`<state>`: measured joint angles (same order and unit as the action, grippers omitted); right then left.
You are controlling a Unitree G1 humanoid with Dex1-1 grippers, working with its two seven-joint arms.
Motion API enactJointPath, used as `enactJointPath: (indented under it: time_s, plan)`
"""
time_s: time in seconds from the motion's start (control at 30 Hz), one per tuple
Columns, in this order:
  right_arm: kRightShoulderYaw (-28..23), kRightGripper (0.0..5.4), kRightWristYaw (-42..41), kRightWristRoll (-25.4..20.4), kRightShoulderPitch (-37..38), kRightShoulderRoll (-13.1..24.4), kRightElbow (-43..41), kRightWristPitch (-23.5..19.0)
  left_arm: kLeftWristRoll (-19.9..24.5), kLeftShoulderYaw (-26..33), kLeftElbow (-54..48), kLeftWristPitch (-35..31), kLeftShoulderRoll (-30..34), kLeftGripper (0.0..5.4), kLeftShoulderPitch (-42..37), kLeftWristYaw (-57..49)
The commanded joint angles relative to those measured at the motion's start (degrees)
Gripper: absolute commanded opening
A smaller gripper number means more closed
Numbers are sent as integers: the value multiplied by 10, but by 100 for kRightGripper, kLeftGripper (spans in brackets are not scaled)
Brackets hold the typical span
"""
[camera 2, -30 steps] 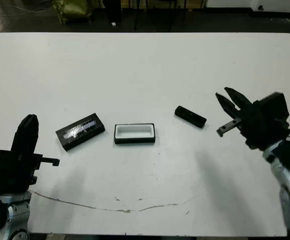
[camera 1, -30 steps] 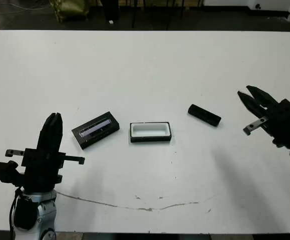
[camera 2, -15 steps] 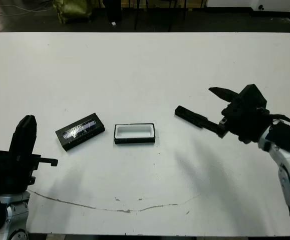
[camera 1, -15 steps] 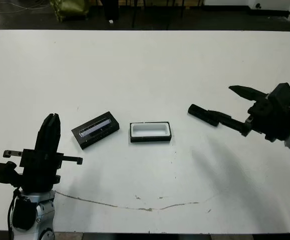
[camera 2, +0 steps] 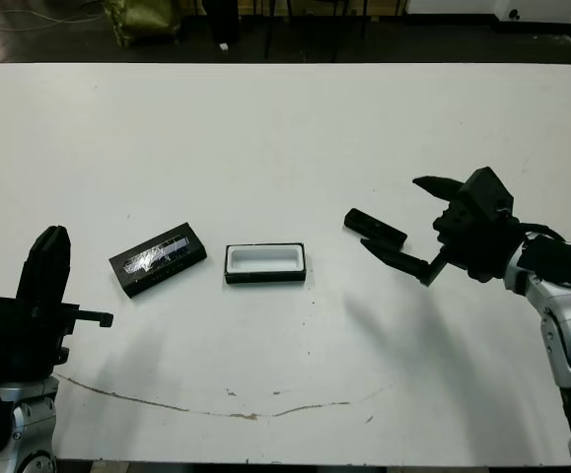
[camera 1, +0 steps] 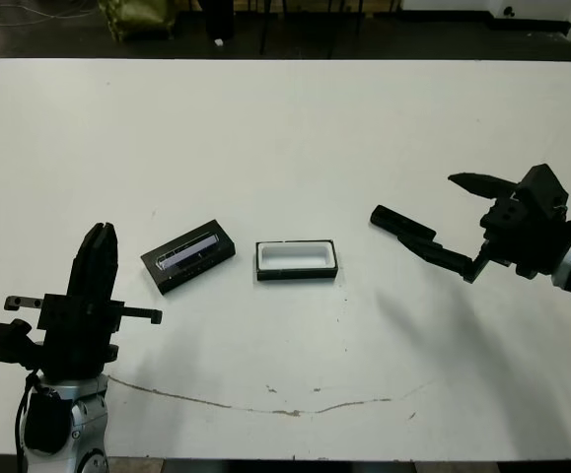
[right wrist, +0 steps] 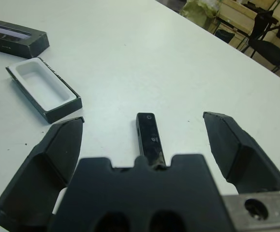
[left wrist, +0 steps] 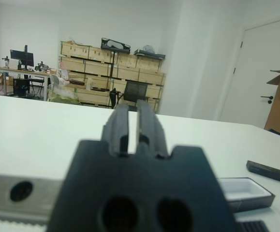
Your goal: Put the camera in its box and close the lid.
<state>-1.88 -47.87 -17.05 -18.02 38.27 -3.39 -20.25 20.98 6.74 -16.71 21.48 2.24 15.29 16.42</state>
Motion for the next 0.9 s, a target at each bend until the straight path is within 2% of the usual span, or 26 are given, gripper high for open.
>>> enactJointPath:
  time_s: [0.03, 0.9]
  plan:
    - [10, 537, -5, 5, -9, -5, 29, -7, 0, 2, 10, -6, 5, 0, 5, 3]
    - [45, 537, -24, 76, -77, -35, 220, 112, 1, 7, 31, 8, 6, 0, -1, 15]
